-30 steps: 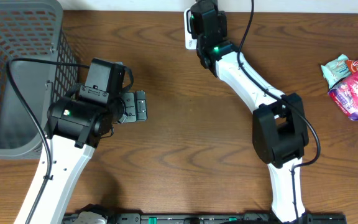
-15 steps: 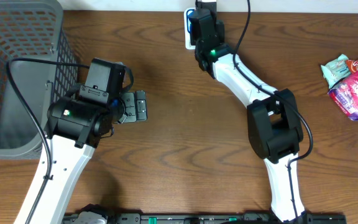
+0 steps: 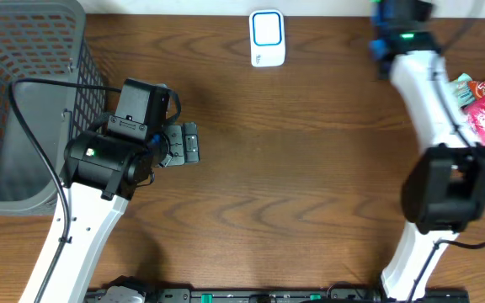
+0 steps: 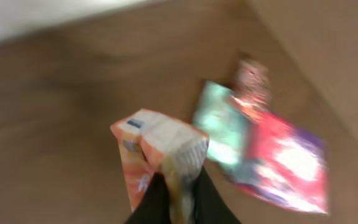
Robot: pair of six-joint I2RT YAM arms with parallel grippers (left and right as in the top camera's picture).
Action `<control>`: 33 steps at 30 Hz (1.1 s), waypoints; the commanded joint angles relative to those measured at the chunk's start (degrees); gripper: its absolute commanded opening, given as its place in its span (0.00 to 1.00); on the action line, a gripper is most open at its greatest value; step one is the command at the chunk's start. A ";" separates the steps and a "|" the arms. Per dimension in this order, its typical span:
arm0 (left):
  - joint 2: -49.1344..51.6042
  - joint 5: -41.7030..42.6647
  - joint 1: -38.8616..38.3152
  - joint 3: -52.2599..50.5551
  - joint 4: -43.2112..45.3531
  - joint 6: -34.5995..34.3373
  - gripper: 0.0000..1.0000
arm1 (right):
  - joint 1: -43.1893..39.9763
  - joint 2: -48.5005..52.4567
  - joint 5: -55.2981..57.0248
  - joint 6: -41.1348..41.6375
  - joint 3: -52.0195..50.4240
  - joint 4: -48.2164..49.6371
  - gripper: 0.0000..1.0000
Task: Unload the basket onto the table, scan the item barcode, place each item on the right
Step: 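Carry the tissue pack right and drop it beside the item pile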
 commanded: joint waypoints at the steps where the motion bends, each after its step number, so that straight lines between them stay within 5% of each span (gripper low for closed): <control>1: 0.28 -0.50 0.31 0.15 -0.11 0.33 0.98 | -3.54 0.50 1.92 2.67 -0.07 -4.22 0.41; 8: 0.26 -0.50 0.31 0.15 -0.09 0.33 0.98 | -8.96 0.31 2.56 4.39 -0.04 -11.34 0.99; 16: 0.26 -0.50 0.31 0.15 -0.11 0.33 0.98 | -8.57 -7.65 -1.18 5.84 -0.04 -18.73 0.99; 26: 0.26 -0.50 0.31 0.15 -0.09 0.33 0.98 | -6.62 -31.23 -25.94 8.61 -0.44 -29.40 0.99; 33: 0.26 -0.50 0.31 0.15 -0.11 0.33 0.98 | 0.72 -45.94 -29.40 8.61 -4.81 -36.72 0.99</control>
